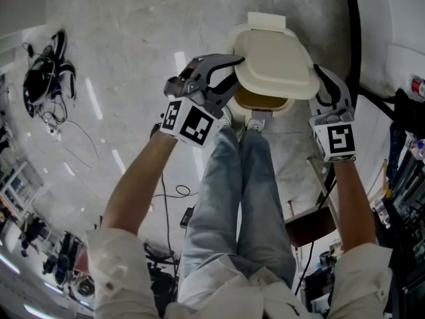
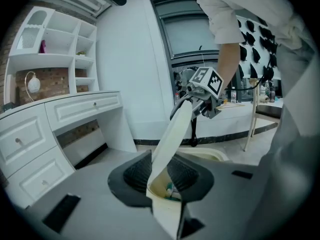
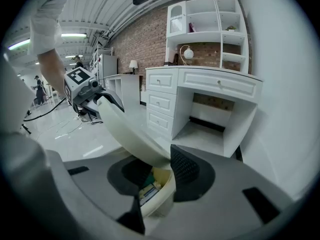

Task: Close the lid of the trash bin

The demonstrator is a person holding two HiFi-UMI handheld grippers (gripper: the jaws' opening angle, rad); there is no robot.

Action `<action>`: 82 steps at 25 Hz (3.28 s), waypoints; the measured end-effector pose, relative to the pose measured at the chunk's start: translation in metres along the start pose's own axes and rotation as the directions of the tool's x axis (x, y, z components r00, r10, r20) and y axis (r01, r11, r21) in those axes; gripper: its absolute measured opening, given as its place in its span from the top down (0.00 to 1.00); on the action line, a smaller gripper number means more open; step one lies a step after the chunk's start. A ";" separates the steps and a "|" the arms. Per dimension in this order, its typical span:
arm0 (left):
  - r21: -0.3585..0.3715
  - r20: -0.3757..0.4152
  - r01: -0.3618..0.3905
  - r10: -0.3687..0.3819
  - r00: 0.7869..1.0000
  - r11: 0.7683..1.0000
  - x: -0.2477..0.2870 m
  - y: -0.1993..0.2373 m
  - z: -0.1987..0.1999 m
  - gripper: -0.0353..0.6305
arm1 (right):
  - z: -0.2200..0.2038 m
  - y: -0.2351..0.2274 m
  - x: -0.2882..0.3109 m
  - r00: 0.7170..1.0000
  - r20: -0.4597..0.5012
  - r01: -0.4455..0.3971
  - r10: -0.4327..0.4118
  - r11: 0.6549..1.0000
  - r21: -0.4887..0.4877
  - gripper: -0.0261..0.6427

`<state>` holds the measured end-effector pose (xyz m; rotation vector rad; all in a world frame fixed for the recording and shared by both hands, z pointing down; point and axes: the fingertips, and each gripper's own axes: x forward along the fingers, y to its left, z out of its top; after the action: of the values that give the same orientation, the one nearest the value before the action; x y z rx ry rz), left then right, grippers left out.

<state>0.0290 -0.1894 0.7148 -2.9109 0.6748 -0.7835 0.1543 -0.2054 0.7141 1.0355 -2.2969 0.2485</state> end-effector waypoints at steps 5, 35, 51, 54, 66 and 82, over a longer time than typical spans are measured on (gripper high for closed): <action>0.018 -0.017 0.025 -0.025 1.000 1.000 -0.001 -0.009 -0.007 0.79 | -0.008 0.011 0.000 0.999 -0.015 -0.031 0.030 0.999 -0.033 0.77; 0.054 -0.071 0.117 -0.113 0.991 0.992 -0.001 -0.045 -0.035 0.68 | -0.046 0.043 -0.003 0.985 -0.084 -0.166 0.154 0.973 -0.163 0.58; 0.105 -0.112 0.203 -0.192 0.975 0.974 0.001 -0.061 -0.048 0.61 | -0.065 0.066 -0.004 0.944 -0.165 -0.314 0.287 0.934 -0.173 0.40; 0.106 -0.123 0.226 -0.213 0.969 0.968 0.001 -0.066 -0.050 0.59 | -0.070 0.071 -0.006 0.932 -0.178 -0.344 0.316 0.925 -0.161 0.37; 0.143 -0.175 0.284 -0.258 0.950 0.948 0.003 -0.085 -0.068 0.53 | -0.089 0.086 -0.005 0.898 -0.223 -0.415 0.378 0.898 -0.148 0.27; 0.138 -0.238 0.370 -0.332 0.913 0.918 0.008 -0.107 -0.096 0.46 | -0.110 0.094 0.005 0.867 -0.269 -0.454 0.420 0.888 -0.077 0.25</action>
<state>0.0313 -0.0904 0.8196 -2.8383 0.0687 -1.1343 0.1324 -0.1009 0.8121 0.3726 -2.2548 0.3706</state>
